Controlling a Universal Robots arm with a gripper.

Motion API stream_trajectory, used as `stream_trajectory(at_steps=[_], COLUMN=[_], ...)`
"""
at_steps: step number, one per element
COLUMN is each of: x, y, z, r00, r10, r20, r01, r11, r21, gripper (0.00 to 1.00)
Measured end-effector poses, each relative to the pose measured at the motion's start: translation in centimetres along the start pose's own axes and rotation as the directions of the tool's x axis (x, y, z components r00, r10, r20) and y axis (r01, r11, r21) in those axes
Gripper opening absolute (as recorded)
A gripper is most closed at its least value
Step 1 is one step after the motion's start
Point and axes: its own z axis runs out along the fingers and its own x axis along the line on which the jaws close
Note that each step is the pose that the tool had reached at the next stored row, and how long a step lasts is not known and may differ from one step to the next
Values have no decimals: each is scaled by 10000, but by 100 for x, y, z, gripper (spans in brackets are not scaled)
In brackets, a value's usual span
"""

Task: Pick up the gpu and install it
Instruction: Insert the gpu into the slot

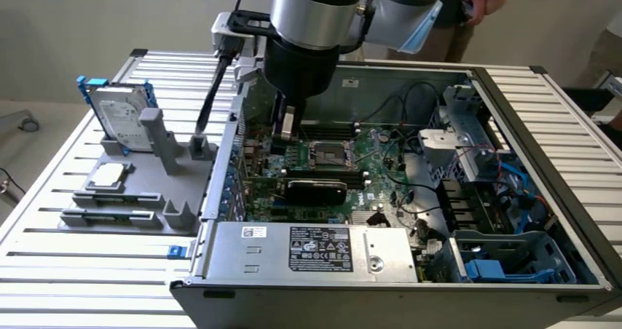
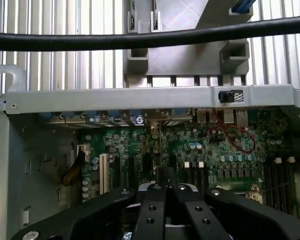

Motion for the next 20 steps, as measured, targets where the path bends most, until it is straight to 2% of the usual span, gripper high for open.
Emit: stream_trajectory(at_steps=[4,7,9,14,20], x=[-2,-4,-5,-7,-11], y=[-65,-106,-122,-133,-132], z=[-17,-28,-36,-82,-181], r00=[10000,9999,9998,9996,9995], r10=[-48,-83,-98,-117,-127], r20=[65,145,194,261,293], r01=[46,78,89,101,108], r11=[9998,9992,9989,9982,9977], r21=[216,385,469,593,663], gripper=[11,11,11,11,11])
